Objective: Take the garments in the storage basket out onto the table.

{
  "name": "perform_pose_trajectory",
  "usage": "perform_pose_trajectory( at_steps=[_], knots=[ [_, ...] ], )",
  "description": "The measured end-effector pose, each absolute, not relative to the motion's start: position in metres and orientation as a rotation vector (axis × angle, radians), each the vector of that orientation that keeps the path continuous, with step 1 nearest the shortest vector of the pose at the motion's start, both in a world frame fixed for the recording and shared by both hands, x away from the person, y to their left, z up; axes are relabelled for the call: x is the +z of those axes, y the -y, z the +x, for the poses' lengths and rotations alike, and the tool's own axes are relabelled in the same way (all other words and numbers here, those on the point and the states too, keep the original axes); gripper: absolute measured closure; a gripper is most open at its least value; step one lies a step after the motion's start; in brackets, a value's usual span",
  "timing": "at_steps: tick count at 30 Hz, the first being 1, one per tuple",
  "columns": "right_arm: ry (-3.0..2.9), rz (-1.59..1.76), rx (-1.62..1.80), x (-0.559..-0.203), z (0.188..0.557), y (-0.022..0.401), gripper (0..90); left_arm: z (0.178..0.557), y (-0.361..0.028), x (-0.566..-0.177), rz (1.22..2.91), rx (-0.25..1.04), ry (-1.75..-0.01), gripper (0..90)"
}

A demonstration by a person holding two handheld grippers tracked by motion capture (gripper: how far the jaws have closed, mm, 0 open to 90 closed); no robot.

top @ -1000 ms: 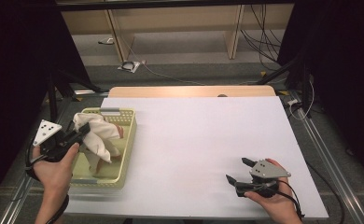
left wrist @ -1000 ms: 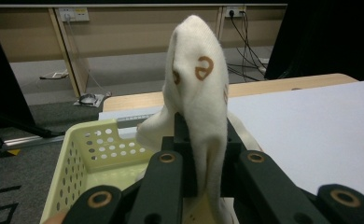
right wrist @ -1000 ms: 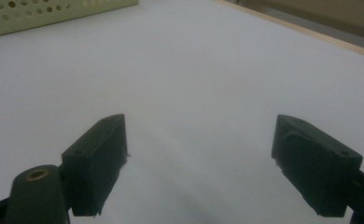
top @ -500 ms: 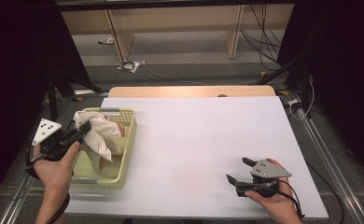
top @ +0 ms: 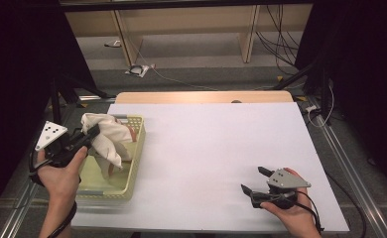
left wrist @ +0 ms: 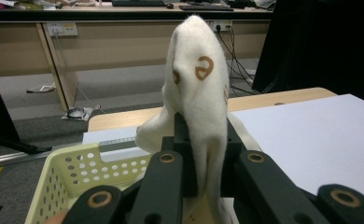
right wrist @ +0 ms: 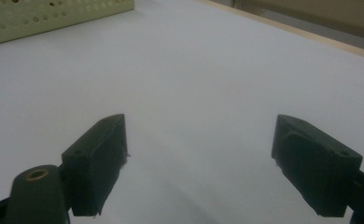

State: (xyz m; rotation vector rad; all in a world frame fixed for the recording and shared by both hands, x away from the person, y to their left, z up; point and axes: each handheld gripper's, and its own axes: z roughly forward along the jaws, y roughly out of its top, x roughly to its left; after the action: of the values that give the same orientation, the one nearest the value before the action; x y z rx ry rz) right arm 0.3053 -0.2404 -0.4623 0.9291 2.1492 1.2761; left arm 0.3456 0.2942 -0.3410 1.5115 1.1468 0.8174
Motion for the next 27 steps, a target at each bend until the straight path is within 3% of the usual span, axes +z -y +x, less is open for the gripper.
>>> perform_pose_trajectory(
  at_steps=[27],
  knots=[
    [-2.149,0.929,1.273,-0.462,0.306,0.241,19.2,0.359,-0.267,-0.320,1.507,0.876,-1.062,83.5]
  ],
)
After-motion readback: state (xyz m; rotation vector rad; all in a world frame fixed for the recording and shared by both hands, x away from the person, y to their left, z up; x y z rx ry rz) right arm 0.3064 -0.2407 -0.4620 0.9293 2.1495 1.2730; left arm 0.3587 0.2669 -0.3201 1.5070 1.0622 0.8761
